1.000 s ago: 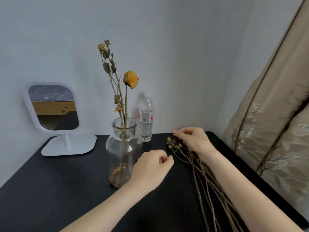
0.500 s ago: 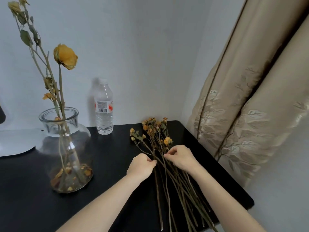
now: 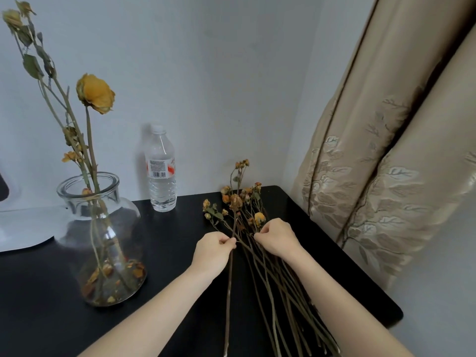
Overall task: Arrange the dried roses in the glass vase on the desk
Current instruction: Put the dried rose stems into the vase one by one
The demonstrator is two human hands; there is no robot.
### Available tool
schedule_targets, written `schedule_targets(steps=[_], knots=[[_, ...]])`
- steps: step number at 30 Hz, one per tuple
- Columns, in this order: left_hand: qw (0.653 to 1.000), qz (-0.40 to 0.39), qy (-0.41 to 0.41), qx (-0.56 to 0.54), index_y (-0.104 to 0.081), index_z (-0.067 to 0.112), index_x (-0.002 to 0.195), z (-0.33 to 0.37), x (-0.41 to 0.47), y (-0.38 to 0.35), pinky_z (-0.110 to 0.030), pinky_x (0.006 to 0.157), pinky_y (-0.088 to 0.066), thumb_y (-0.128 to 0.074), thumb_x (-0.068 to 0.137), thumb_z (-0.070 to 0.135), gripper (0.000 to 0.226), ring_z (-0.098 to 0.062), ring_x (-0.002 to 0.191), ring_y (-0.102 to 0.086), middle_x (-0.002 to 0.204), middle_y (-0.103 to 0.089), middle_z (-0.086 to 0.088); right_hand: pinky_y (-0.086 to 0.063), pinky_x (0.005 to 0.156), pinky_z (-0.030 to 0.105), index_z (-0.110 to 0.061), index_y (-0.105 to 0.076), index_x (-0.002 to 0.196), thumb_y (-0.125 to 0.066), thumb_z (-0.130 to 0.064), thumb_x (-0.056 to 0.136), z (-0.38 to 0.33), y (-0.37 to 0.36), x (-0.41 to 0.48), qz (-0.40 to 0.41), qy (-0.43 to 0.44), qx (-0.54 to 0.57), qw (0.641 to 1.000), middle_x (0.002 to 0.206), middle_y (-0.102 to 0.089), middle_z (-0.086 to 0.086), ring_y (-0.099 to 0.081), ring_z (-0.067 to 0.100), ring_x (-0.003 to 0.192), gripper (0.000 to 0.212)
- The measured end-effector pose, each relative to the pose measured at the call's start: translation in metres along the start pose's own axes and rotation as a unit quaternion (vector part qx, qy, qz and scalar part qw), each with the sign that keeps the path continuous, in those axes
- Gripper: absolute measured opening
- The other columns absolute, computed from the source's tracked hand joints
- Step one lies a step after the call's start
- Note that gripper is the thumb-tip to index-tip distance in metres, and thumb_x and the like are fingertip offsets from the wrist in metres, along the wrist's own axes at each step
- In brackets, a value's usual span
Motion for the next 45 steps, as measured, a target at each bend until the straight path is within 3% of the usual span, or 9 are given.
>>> schedule_targets(steps=[2,7,11,14,18,25,28,34,45], knots=[[1.000,0.011,-0.010,-0.006,-0.068,0.012,0.079,0.006,-0.002,0.009,-0.026,0.060,-0.035,-0.051,0.092,0.022,0.024,-0.008,0.050,-0.041,0.052,-0.045,0.007,-0.054,0.072,0.036,-0.011,-0.062,0.066,-0.058,-0.022,0.084,-0.001,0.007,-0.001,0.018,0.003,0.035,0.999,0.069,-0.059,0.004,-0.065,0.023,0.073,0.021],[0.999,0.024,-0.014,-0.029,-0.066,0.012,0.077,0.015,-0.007,0.026,-0.031,0.069,-0.039,-0.050,0.093,0.020,0.024,-0.013,0.059,-0.044,0.055,-0.046,0.006,-0.039,0.054,0.025,-0.013,-0.055,0.061,-0.057,-0.025,0.086,-0.004,0.024,-0.003,0.054,0.015,0.094,0.994,0.061,-0.052,0.002,-0.050,0.015,0.058,0.027],[0.999,0.041,-0.024,-0.023,-0.068,0.011,0.079,0.026,-0.015,0.035,-0.040,0.080,-0.048,-0.050,0.093,0.019,0.024,-0.039,0.075,-0.055,0.069,-0.060,-0.014,-0.038,0.052,0.023,0.008,-0.066,0.082,-0.058,-0.026,0.088,-0.008,0.033,-0.010,0.081,0.032,0.129,0.988,0.066,-0.056,0.010,-0.051,0.017,0.064,0.035],[0.997,0.057,-0.058,-0.017,-0.069,0.012,0.082,0.038,-0.019,0.047,-0.035,0.075,-0.046,-0.050,0.093,0.020,0.023,-0.031,0.084,-0.061,0.085,-0.063,-0.019,-0.039,0.053,0.018,-0.002,-0.071,0.081,-0.057,-0.023,0.089,-0.021,0.046,-0.019,0.098,0.065,0.173,0.978,0.070,-0.066,0.007,-0.057,0.014,0.067,0.027],[0.991,0.083,-0.108,-0.005,-0.067,0.018,0.080,0.059,-0.025,0.073,-0.021,0.056,-0.036,-0.050,0.092,0.024,0.021,-0.002,0.056,-0.046,0.057,-0.052,0.008,-0.035,0.057,0.017,-0.014,-0.071,0.084,-0.057,-0.025,0.090,-0.054,0.073,-0.031,0.116,0.121,0.234,0.958,0.059,-0.053,-0.011,-0.050,0.003,0.059,0.019],[0.976,0.143,-0.148,-0.075,-0.065,0.024,0.074,0.095,-0.051,0.150,-0.023,0.048,-0.032,-0.052,0.091,0.027,0.022,-0.002,0.051,-0.041,0.054,-0.052,0.014,-0.032,0.057,0.019,-0.022,-0.067,0.076,-0.054,-0.024,0.093,-0.134,0.101,-0.053,0.093,0.196,0.353,0.910,0.058,-0.047,-0.005,-0.043,0.006,0.056,0.022],[0.967,0.173,-0.167,-0.085,-0.067,0.022,0.083,0.113,-0.069,0.189,-0.040,0.052,-0.038,-0.051,0.092,0.027,0.019,0.000,0.047,-0.040,0.041,-0.051,0.019,-0.030,0.059,0.018,-0.022,-0.066,0.075,-0.053,-0.021,0.093,-0.169,0.111,-0.064,0.087,0.226,0.398,0.885,0.058,-0.046,-0.004,-0.042,0.005,0.056,0.022],[0.940,0.248,-0.204,-0.115,-0.067,0.022,0.076,0.139,-0.088,0.269,-0.013,0.035,-0.025,-0.053,0.092,0.023,0.021,-0.003,0.033,-0.029,0.039,-0.034,0.013,-0.029,0.053,0.019,-0.020,-0.064,0.071,-0.052,-0.015,0.092,-0.232,0.132,-0.078,0.118,0.273,0.438,0.848,0.058,-0.050,-0.005,-0.040,0.001,0.045,0.024],[0.904,0.335,-0.238,-0.116,-0.068,0.016,0.086,0.174,-0.086,0.323,-0.020,0.053,-0.030,-0.053,0.092,0.024,0.018,-0.005,0.053,-0.037,0.057,-0.043,0.012,-0.034,0.059,0.018,-0.020,-0.063,0.078,-0.049,-0.016,0.094,-0.299,0.154,-0.106,0.160,0.370,0.508,0.761,0.060,-0.054,-0.007,-0.044,-0.004,0.041,0.022]])
Point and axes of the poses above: each hand's wrist, its own x-axis towards the middle knuckle, its own y-axis out of the back of the hand, z = x × y, the point moved 7 cm from there along x, towards the middle knuckle
